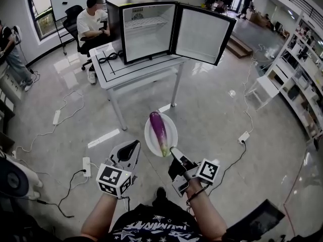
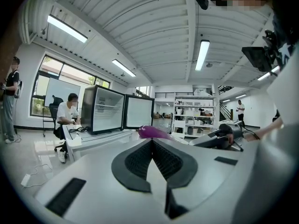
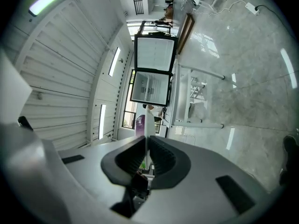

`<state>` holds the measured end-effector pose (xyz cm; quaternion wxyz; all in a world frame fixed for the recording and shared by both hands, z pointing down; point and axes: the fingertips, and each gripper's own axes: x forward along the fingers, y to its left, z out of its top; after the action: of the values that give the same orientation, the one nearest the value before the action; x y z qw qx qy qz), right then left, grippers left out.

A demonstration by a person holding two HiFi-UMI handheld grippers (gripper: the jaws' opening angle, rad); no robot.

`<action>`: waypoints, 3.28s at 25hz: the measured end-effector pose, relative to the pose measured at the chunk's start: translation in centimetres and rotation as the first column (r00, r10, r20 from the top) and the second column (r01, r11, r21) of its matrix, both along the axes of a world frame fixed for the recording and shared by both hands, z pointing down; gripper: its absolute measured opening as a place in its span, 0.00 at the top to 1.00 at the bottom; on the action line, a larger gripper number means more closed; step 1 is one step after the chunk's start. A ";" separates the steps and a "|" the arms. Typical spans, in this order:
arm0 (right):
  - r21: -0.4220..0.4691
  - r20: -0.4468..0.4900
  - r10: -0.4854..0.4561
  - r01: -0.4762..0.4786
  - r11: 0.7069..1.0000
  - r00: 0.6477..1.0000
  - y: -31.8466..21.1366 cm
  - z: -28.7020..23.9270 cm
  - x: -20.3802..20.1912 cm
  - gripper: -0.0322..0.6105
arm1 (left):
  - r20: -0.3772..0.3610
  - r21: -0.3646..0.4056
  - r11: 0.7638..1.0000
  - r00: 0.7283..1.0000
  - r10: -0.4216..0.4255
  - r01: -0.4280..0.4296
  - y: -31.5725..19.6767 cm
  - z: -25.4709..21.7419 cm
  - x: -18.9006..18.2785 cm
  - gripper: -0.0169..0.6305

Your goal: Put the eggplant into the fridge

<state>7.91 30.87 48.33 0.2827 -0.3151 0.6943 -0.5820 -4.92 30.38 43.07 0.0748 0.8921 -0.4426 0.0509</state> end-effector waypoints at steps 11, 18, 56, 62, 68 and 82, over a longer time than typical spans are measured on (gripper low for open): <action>0.009 0.026 -0.022 0.022 1.000 0.999 -4.4 0.3 3.7 0.91 | 0.008 0.011 1.000 1.000 0.000 0.000 -4.3 -0.1 4.4 0.96; -0.002 0.017 -0.043 0.043 0.999 0.999 -7.5 1.3 6.2 0.91 | 0.012 0.009 1.000 1.000 -0.022 0.022 -6.8 0.7 6.4 0.96; -0.036 -0.038 0.034 -0.035 0.999 0.999 -31.3 0.8 0.1 0.91 | -0.060 -0.038 0.999 0.998 0.018 -0.021 -33.0 0.9 -1.3 0.96; -0.046 -0.044 0.062 -0.064 0.997 0.997 -33.3 1.6 -2.1 0.91 | -0.073 -0.046 0.998 0.997 0.035 -0.038 -35.1 1.6 -3.6 0.96; -0.047 -0.042 0.089 -0.091 0.995 0.995 -34.6 1.6 -4.2 0.91 | -0.078 -0.052 0.997 0.995 0.055 -0.059 -36.5 1.9 -5.6 0.96; -0.058 -0.041 0.057 -0.059 0.997 0.998 -38.0 2.3 -5.3 0.91 | -0.086 -0.066 0.998 0.996 -0.009 0.003 -38.8 2.7 -7.8 0.96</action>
<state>2.60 -7.15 50.60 0.2765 -0.3548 0.6727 -0.5875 -12.74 -8.47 45.75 0.1232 0.8892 -0.4398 0.0266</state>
